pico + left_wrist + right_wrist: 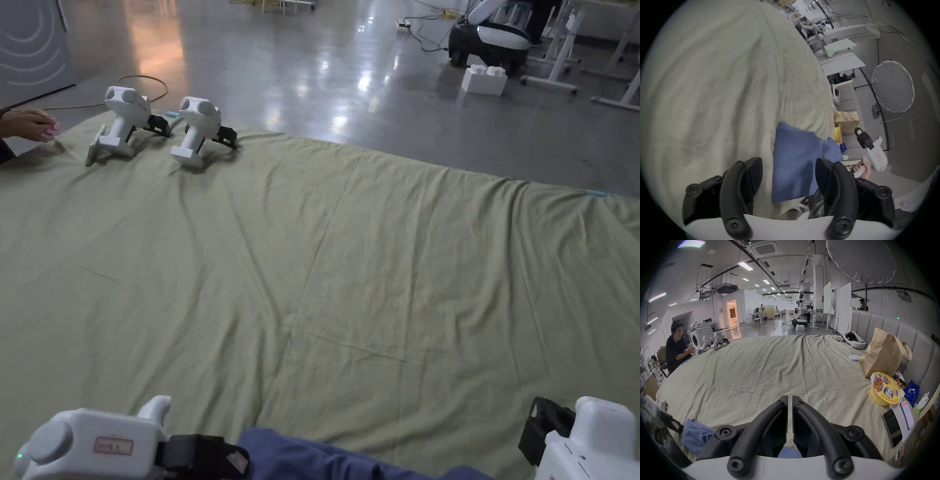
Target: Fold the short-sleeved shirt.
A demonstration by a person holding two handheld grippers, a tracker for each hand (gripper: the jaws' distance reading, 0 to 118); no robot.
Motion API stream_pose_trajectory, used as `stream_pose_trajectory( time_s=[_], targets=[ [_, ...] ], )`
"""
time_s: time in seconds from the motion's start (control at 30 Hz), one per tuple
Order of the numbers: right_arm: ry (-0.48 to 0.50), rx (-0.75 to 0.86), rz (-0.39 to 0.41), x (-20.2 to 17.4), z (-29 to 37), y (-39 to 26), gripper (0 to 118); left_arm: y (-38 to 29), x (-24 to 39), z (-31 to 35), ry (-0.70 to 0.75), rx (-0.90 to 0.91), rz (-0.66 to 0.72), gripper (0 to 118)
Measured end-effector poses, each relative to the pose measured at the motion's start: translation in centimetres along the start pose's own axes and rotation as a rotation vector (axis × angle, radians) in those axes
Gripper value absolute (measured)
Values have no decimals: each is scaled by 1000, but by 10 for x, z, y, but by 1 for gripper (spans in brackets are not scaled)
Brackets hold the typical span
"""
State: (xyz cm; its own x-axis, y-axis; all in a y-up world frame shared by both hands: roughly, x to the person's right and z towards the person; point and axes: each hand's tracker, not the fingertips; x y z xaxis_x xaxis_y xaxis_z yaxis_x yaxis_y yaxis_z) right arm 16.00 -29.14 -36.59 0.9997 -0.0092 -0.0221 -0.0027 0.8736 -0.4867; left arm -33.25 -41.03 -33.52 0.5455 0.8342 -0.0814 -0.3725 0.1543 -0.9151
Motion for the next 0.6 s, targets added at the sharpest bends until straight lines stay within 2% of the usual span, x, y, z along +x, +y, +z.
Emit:
stream_pose_trajectory(
  time_s=[0.07,0.17,0.3,0.37,0.4,0.43,0.5,0.6],
  targets=[
    [-4,1,3,-1,1,1,7,-6,2,-7,-105,27,35,78],
    [-6,2,5,-1,1,1,7,-7,-4,-14,-163,29,108,78],
    [-7,1,6,-4,2,3,7,-15,20,-20,-141,15,27,74],
    [-4,-1,7,-6,2,3,7,-18,30,-22,-90,10,-6,60],
    [-3,-2,10,-6,2,2,7,-19,33,-22,-76,10,-13,34],
    [-4,-4,12,-7,2,1,7,-7,17,-27,-50,11,-24,24],
    [-2,-9,11,-7,2,0,7,-7,18,-26,-56,14,-17,22],
    [1,-15,10,-8,3,-1,7,-4,9,-19,-6,42,-90,19]
  ],
)
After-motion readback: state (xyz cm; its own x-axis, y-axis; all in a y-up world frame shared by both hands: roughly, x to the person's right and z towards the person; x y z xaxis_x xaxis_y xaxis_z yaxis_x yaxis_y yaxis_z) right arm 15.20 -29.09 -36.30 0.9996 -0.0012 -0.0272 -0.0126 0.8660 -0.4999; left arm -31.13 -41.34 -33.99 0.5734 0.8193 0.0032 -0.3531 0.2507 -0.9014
